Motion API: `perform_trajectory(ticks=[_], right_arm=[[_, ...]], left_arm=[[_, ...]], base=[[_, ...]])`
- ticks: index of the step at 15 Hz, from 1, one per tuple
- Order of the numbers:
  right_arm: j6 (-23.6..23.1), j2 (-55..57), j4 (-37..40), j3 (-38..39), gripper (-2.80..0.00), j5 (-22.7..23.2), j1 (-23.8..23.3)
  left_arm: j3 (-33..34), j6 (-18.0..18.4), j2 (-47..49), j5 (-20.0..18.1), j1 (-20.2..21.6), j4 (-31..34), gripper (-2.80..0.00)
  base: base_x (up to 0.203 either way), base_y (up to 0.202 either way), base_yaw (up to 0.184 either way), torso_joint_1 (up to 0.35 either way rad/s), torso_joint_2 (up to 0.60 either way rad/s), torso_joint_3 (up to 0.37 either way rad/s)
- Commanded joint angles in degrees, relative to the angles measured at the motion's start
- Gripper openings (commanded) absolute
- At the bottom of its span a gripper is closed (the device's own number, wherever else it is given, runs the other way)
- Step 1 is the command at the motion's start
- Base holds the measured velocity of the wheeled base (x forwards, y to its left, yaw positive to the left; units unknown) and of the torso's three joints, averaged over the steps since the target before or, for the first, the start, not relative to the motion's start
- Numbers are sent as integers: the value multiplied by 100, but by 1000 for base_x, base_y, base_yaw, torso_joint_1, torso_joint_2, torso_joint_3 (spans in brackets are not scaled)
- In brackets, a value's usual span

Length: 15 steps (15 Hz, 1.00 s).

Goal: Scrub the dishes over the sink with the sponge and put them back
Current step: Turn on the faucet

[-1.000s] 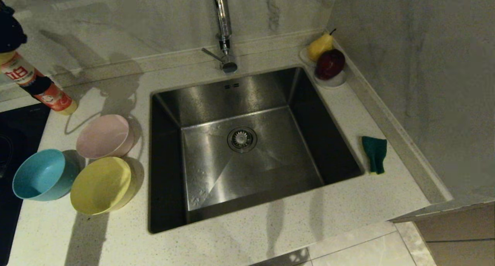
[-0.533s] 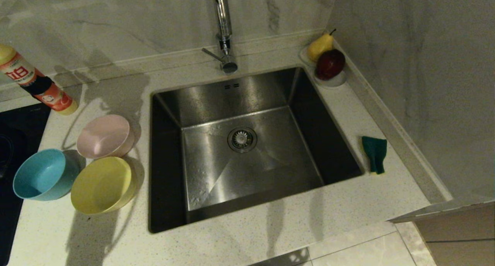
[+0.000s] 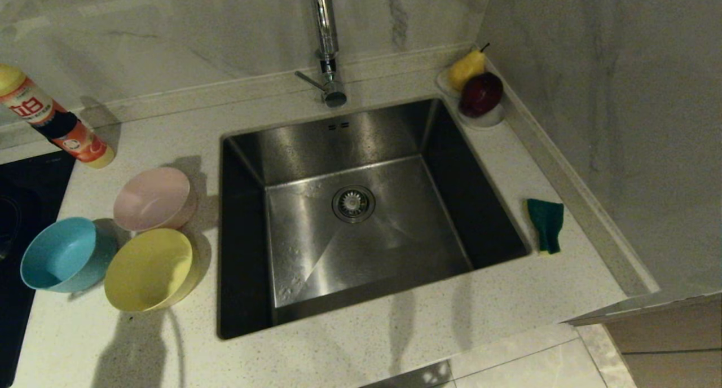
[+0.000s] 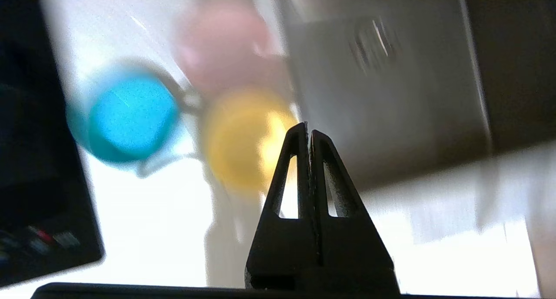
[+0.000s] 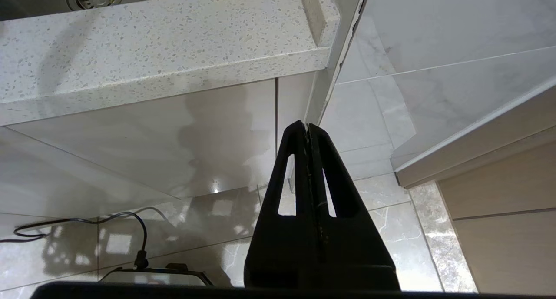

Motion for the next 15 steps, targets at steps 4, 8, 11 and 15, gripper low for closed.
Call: perform_trajectory(ticks=[4,8,11,15], right_arm=[[0,6,0,0,-280,0,1],[0,6,0,0,-280,0,1],[0,-2,0,0,-280,0,1],[0,-2,0,0,-280,0,1]], left_arm=[[2106,1106,-1335,-383,-10,329,-280],[2935,1041,-1713,-483,-53,441,-280],[2913,51,-1581,-1680,-52,-102,-280],[2574,-173,-492,-2087,-52,-908,-280]], base=[[0,0,0,0,0,0],[0,0,0,0,0,0],[0,0,0,0,0,0],[0,0,0,0,0,0]])
